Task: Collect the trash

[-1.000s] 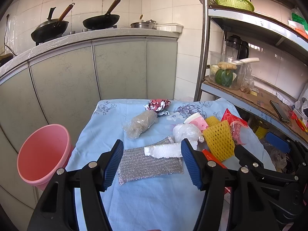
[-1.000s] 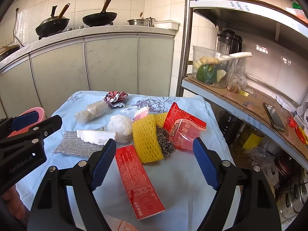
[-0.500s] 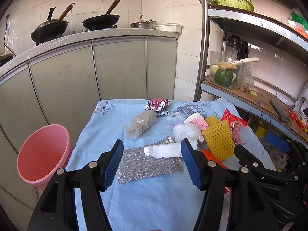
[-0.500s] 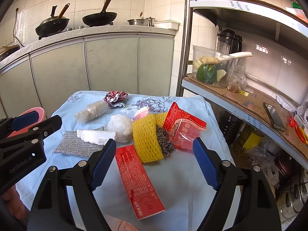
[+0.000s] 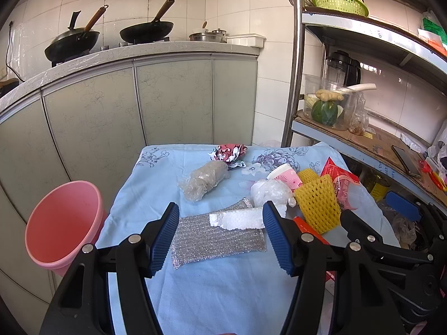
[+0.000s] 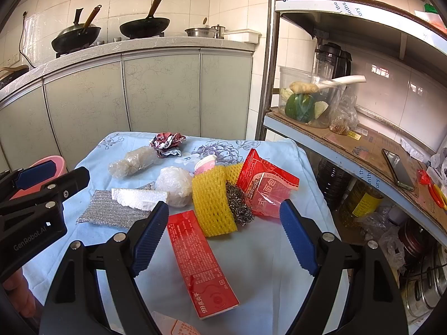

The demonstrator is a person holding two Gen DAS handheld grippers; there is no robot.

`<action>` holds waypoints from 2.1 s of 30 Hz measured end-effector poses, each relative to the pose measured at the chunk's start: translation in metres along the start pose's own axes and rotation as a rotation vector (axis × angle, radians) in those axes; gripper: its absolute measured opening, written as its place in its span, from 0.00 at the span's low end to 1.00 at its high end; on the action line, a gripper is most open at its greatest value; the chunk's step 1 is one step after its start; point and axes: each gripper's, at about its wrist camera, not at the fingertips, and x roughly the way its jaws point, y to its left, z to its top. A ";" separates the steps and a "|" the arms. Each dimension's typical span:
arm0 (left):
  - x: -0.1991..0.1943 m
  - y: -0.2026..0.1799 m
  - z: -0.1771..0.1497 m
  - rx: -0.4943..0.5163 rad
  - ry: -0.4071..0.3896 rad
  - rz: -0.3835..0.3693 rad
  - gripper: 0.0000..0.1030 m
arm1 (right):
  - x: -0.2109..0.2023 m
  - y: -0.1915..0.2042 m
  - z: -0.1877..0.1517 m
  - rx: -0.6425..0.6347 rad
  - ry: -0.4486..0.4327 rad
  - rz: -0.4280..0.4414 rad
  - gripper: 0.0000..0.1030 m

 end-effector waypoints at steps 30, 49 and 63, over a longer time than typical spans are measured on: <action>0.000 -0.001 -0.001 0.001 0.003 0.000 0.60 | 0.000 -0.001 0.000 0.003 0.002 0.001 0.80; 0.014 0.004 -0.005 0.017 0.041 -0.018 0.60 | 0.010 -0.015 -0.003 0.025 0.015 0.011 0.80; 0.030 0.046 -0.012 -0.055 0.083 -0.076 0.59 | 0.017 -0.033 -0.008 0.038 0.035 0.055 0.80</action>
